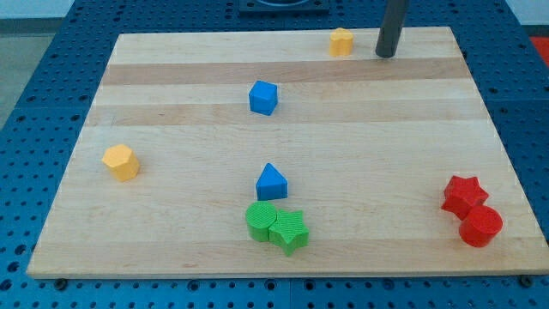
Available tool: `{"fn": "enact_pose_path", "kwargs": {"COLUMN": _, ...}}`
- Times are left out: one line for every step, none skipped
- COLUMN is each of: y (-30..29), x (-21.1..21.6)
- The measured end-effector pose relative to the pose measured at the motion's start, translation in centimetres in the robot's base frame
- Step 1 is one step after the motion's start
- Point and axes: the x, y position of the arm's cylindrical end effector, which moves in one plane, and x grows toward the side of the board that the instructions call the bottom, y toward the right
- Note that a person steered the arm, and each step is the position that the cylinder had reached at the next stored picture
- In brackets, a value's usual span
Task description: Move the yellow heart towards top center of the board
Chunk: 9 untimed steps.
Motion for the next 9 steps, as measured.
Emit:
{"fn": "enact_pose_path", "kwargs": {"y": 0.0, "x": -1.8}}
{"fn": "enact_pose_path", "kwargs": {"y": -1.3, "x": -2.0}}
{"fn": "enact_pose_path", "kwargs": {"y": -3.7, "x": -2.0}}
{"fn": "enact_pose_path", "kwargs": {"y": -5.8, "x": -1.7}}
{"fn": "enact_pose_path", "kwargs": {"y": -6.1, "x": -0.1}}
{"fn": "enact_pose_path", "kwargs": {"y": -7.5, "x": 0.4}}
{"fn": "enact_pose_path", "kwargs": {"y": -8.5, "x": -0.6}}
{"fn": "enact_pose_path", "kwargs": {"y": -9.8, "x": -0.7}}
{"fn": "enact_pose_path", "kwargs": {"y": -11.2, "x": -0.7}}
